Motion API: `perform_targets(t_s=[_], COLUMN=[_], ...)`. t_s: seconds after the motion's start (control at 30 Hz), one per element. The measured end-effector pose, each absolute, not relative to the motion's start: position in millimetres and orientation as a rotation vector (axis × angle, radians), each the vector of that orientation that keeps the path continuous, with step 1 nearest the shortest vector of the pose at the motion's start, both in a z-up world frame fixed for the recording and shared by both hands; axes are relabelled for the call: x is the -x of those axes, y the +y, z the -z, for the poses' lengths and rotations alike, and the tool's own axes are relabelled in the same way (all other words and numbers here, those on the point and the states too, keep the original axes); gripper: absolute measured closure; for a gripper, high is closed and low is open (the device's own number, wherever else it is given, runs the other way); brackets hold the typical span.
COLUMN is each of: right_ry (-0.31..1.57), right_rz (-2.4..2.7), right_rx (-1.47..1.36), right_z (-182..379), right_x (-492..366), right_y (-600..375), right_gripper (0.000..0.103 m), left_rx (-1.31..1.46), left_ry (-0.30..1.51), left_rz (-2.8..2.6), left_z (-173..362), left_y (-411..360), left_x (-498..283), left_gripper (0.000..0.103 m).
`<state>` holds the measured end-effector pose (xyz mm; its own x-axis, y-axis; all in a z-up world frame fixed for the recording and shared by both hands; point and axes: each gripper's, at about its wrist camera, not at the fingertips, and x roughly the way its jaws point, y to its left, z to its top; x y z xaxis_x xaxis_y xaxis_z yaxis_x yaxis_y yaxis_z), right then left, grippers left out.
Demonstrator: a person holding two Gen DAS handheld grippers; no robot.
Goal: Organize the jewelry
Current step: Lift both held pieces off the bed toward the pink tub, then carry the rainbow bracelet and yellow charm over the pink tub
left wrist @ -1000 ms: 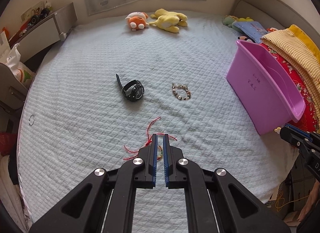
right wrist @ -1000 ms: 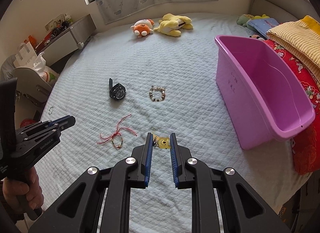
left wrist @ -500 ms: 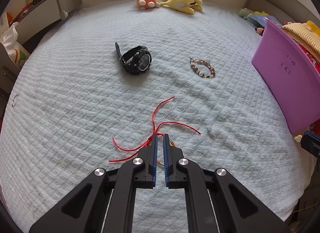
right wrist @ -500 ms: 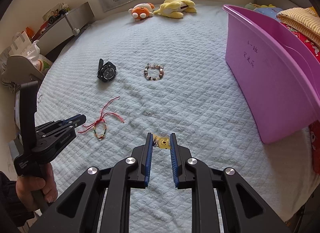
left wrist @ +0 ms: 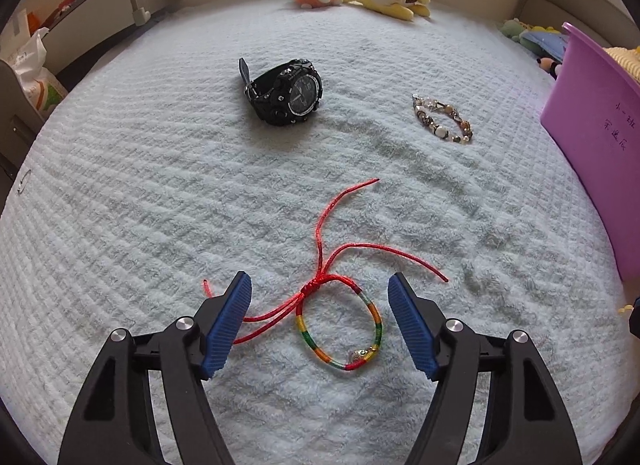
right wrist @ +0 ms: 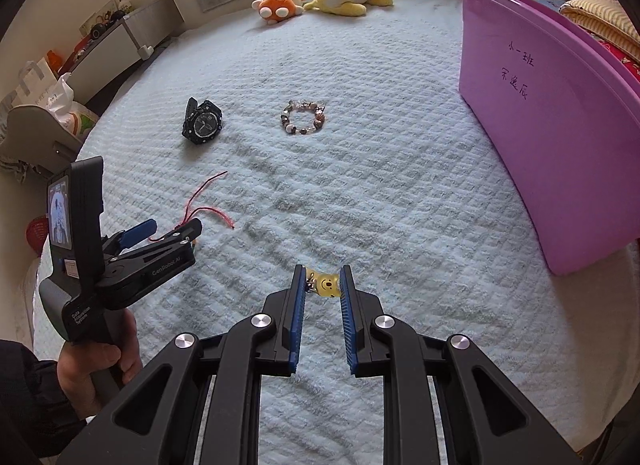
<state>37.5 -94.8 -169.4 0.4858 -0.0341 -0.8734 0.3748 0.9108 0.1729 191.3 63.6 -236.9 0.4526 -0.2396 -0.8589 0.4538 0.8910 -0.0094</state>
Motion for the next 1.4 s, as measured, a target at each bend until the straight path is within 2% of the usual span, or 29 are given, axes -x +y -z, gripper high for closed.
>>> perform_targets(t_s=[0.13,0.23,0.27,0.3,0.33,0.4,0.57,0.77,1.1,1.4], right_ry=[1.047,1.049,1.048,1.048,1.047,1.045,1.039,1.033,0.964,0.878], right_rz=[0.254,0.257,0.258,0.258,0.259,0.258,0.255,0.256,0.306,0.452], right_rx=[-0.368,-0.373,-0.373,-0.373,-0.374,-0.372,-0.376,-0.395,-0.459,-0.487], right_z=[172,173,172,172,171,170,163,139,43,-44], right_x=[-37,-38,-38,-38,-39,-40,-42,-38,-11,46], right_y=[-94,-95,-96,-96,-96,-96,-94,-90,-104,-179], right_gripper=[0.086,0.086,0.086,0.086,0.086,0.086,0.086,0.086,0.086,0.086], left_rx=[-0.277,-0.279,-0.279,-0.277,-0.280,-0.284,-0.235,-0.280,-0.363,-0.320], left_ry=[1.028,1.026,1.029,1.032,1.035,1.047,1.080,1.076,1.011,0.940], left_rz=[0.427,0.426,0.427,0.437,0.444,0.458,0.472,0.516,0.669,0.854], left_z=[251,253,253,251,250,247,233,188,63,-40], left_y=[57,56,56,56,55,54,63,64,42,-40], left_x=[-191,-187,-186,-184,-182,-179,-177,-161,-134,-109], left_gripper=[0.034,0.041,0.048,0.064,0.071,0.097,0.099,0.099,0.099,0.099])
